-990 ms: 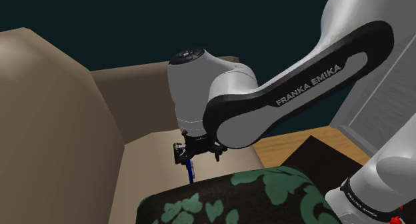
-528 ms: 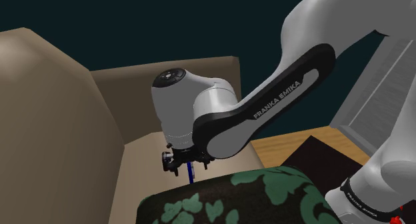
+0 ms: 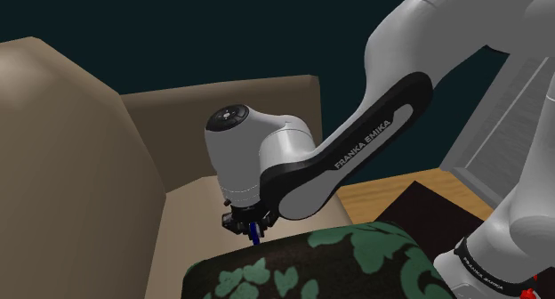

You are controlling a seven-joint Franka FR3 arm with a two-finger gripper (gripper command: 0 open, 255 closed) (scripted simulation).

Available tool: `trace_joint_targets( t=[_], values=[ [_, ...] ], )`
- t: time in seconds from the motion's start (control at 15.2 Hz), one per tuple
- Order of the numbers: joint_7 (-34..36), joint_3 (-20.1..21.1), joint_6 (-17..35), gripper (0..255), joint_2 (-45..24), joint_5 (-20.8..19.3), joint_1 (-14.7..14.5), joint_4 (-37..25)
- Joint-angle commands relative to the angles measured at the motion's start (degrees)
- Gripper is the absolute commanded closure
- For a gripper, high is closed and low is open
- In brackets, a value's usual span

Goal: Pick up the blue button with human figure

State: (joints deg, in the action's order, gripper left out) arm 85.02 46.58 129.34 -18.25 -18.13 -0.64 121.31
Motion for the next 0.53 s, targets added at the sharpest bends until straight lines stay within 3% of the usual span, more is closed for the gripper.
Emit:
trace_joint_targets(
  t=[0.0,0.46],
  values=[
    [0.0,0.0,0.1,255,-0.1,0.0,0.0,0.0],
    [-0.4,0.3,-0.5,255,0.5,0.6,0.2,-0.2]
  ],
)
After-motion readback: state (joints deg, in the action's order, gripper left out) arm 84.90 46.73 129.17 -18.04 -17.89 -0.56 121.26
